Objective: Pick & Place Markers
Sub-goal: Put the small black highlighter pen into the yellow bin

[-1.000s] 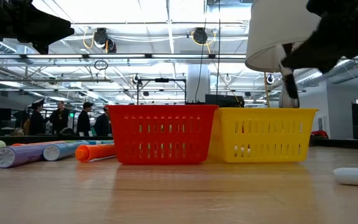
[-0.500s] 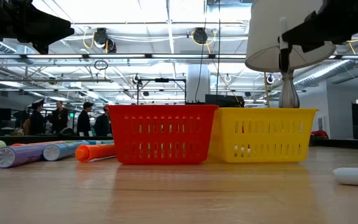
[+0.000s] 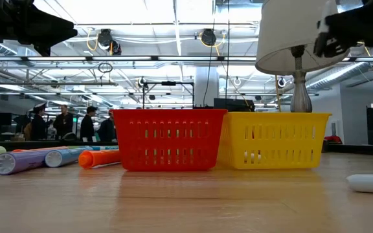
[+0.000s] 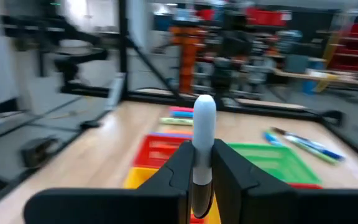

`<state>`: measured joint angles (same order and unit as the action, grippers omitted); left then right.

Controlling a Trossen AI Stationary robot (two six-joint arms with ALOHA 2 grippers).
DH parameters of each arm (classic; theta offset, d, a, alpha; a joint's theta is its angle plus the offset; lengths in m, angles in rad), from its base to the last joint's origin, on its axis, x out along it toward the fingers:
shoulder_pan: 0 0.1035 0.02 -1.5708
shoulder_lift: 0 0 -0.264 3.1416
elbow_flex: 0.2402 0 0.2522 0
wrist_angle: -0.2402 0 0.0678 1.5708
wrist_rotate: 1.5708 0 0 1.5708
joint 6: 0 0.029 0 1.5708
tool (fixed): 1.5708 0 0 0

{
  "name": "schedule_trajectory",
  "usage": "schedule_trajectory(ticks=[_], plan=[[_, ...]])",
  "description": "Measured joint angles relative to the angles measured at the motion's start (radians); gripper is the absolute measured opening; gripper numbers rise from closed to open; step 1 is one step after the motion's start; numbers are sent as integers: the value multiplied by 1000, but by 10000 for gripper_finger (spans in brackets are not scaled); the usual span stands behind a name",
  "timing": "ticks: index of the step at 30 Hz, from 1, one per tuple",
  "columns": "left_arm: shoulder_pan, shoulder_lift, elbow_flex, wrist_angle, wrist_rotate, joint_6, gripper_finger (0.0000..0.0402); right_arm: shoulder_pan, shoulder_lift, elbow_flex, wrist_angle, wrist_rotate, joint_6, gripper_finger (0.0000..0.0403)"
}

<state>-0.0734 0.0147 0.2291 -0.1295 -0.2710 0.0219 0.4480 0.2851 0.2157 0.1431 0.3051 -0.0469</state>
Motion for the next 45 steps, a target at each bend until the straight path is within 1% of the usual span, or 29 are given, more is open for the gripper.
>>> schedule_trajectory(ticks=[2,5,10,20,26,32,37,41,45], plan=[[0,0,0,0,0,0,134,0,-7,0,-3,-61,0,31],[0,0,0,0,0,0,134,0,-8,0,8,-101,2,31],[0,0,0,0,0,0,134,0,-2,0,-32,-100,41,31],[0,0,0,0,0,0,134,0,5,0,-25,-94,48,31],[0,0,0,0,0,0,134,0,41,1,69,-70,60,31],[0,0,0,0,0,0,134,17,163,5,222,-98,33,32],[0,0,0,0,0,0,134,19,290,72,215,-95,54,32],[0,0,0,0,0,0,134,19,423,137,219,-90,69,32],[0,0,0,0,0,0,134,18,576,201,227,-39,69,32]])
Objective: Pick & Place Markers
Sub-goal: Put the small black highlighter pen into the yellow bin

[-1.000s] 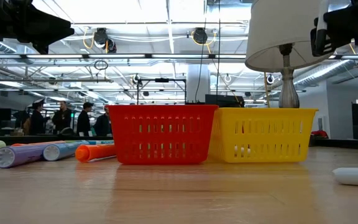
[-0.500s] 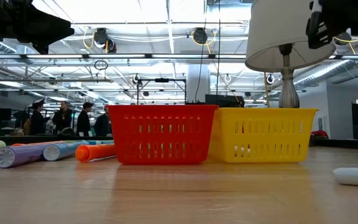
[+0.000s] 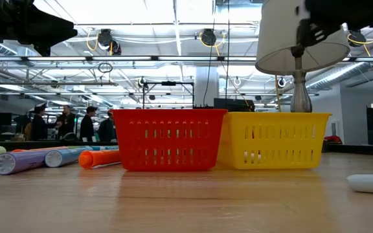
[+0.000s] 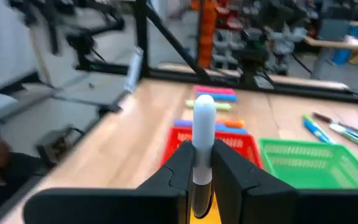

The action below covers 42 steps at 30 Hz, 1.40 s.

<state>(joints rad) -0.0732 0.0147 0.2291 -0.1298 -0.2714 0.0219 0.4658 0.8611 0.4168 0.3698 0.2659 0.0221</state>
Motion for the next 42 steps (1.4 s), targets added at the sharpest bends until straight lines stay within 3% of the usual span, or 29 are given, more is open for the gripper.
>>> schedule_trajectory(ticks=[8,14,25,42], plan=[[0,0,0,0,0,0,134,-8,276,94,106,44,7,32],[0,0,0,0,0,0,134,-27,401,93,194,45,8,32],[0,0,0,0,0,0,134,-62,527,93,199,45,63,32],[0,0,0,0,0,0,134,-67,528,92,209,46,64,60]])
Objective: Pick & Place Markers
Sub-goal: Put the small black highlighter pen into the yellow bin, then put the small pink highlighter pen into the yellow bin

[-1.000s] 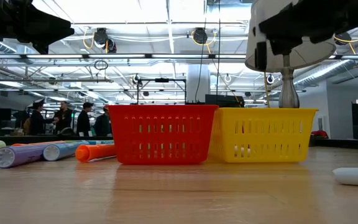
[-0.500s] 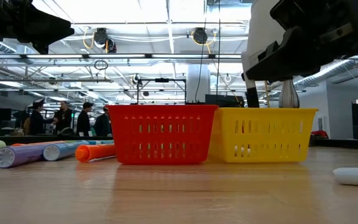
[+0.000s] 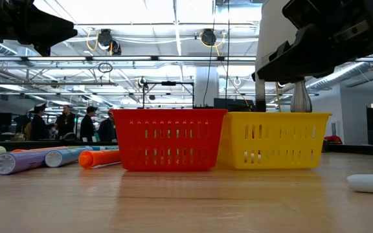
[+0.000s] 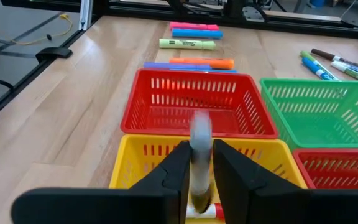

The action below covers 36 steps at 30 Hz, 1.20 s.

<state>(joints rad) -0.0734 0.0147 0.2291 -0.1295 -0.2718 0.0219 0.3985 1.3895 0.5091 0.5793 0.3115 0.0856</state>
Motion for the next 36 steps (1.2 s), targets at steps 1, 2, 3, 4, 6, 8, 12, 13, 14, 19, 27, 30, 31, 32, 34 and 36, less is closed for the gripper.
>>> schedule_trajectory(ticks=[1,2,3,4,6,8,12,13,14,19,27,30,31,32,34,36], plan=[[0,0,0,0,0,0,134,0,0,0,0,0,0,60],[0,0,0,0,0,0,134,0,0,0,0,0,0,61],[0,0,0,0,0,0,134,0,0,0,0,0,4,61],[0,0,0,0,0,0,134,0,0,0,0,0,9,61],[0,0,0,0,0,0,134,0,0,0,0,0,15,61],[0,0,0,0,0,0,134,0,0,0,0,0,15,61],[0,0,0,0,0,0,134,0,0,0,0,0,15,61],[0,0,0,0,0,0,134,0,0,0,0,0,15,61],[0,0,0,0,0,0,134,0,0,0,0,0,15,61],[0,0,0,0,0,0,134,0,0,-1,6,0,5,61],[0,0,0,0,0,0,134,32,-33,-1,144,-6,-20,61],[0,0,0,0,0,0,134,45,-68,-1,152,-41,-19,61],[0,0,0,1,0,0,134,47,-80,-1,150,-63,-19,61],[0,0,0,1,0,0,134,48,-91,-1,151,-82,-18,61],[0,0,0,0,0,0,134,49,-111,-1,144,-106,12,61],[0,0,0,0,0,0,134,49,-133,-1,113,-106,48,61]])
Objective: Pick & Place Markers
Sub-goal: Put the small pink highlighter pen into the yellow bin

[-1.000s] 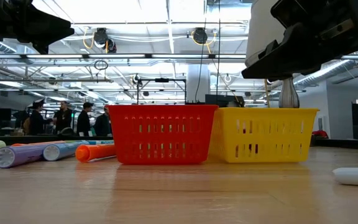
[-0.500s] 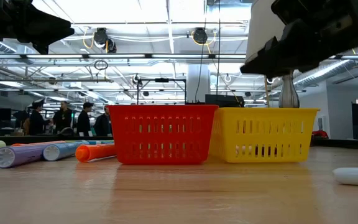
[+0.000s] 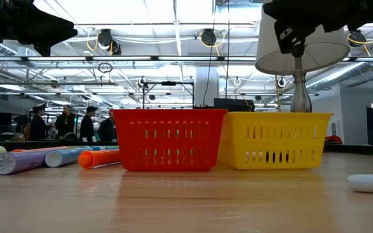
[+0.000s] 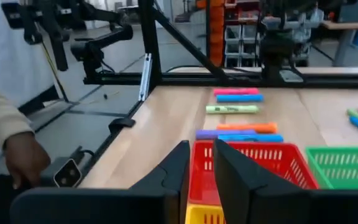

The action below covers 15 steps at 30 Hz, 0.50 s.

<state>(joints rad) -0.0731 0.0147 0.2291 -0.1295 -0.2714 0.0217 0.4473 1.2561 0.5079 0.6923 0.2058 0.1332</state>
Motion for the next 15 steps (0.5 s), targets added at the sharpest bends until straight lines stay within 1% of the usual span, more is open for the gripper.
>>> schedule_trajectory(ticks=[4,7,9,11,13,15], plan=[[0,0,0,0,0,0,134,22,-54,0,-142,2,-15,70],[0,0,0,0,0,0,134,59,-92,35,-283,5,20,96],[0,0,0,0,0,0,134,92,-105,111,-467,16,63,119],[0,0,0,0,0,0,134,135,-93,223,-726,68,119,138],[0,0,0,0,0,0,134,179,-58,342,-983,133,190,150],[0,0,0,0,0,0,134,212,-11,458,-1171,157,270,156]])
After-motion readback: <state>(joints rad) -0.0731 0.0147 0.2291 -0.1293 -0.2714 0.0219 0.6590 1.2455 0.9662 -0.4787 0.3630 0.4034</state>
